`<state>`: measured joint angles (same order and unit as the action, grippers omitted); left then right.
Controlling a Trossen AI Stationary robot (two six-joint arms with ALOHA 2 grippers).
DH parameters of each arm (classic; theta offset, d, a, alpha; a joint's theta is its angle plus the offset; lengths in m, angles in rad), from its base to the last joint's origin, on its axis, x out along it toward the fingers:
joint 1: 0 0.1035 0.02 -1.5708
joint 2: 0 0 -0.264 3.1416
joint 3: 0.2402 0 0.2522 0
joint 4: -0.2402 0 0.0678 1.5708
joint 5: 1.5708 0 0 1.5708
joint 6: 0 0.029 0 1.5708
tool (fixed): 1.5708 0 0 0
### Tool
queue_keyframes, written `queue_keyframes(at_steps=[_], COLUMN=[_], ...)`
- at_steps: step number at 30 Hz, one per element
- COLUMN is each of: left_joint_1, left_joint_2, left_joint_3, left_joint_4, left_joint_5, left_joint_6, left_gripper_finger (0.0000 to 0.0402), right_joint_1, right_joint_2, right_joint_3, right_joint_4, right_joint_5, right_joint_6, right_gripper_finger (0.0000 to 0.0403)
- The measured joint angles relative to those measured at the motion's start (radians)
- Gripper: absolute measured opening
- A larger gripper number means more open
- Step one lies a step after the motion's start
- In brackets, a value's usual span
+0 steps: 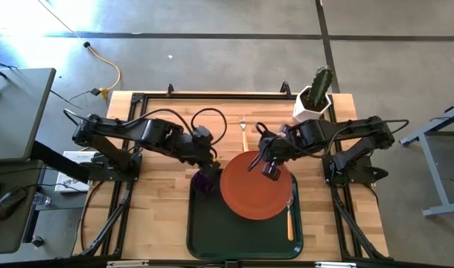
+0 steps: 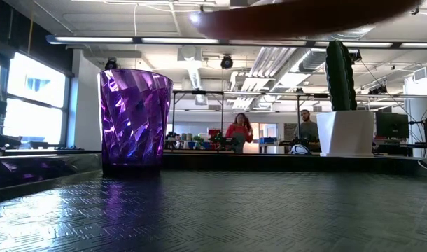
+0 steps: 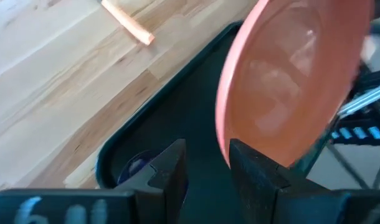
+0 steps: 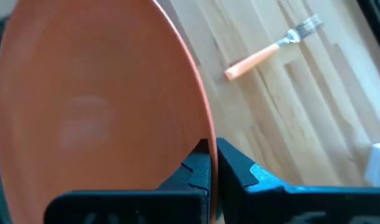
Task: Pick and place plate/cup/fork/spoon on tray
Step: Put the orange plate on the dark green tray
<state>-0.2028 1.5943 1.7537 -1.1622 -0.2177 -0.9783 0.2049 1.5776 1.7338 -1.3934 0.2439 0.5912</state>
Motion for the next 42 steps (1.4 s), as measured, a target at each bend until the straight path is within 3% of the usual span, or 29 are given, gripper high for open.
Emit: queue_keyframes(at_steps=[10,16,28,42], left_joint_1=[0.0,0.0,0.008,0.008], left_joint_2=[-0.017,-0.018,-0.017,-0.017], left_joint_3=[0.0,0.0,0.0,0.0], left_joint_4=[0.015,0.015,0.015,0.016], left_joint_5=[-0.002,-0.002,-0.006,-0.006], left_joint_6=[0.023,0.031,0.05,0.051], left_gripper_finger=[0.0115,0.0115,0.0115,0.0115], right_joint_1=[0.078,0.113,0.112,0.174], right_joint_2=[-0.003,-0.067,-0.336,-0.347], right_joint_3=[-0.008,-0.15,-0.595,-0.897], right_joint_4=[-0.088,-0.06,0.368,0.85], right_joint_5=[0.105,0.13,0.002,-0.09], right_joint_6=[0.012,0.107,0.352,0.534], right_gripper_finger=[0.0,0.0,0.0,0.0])
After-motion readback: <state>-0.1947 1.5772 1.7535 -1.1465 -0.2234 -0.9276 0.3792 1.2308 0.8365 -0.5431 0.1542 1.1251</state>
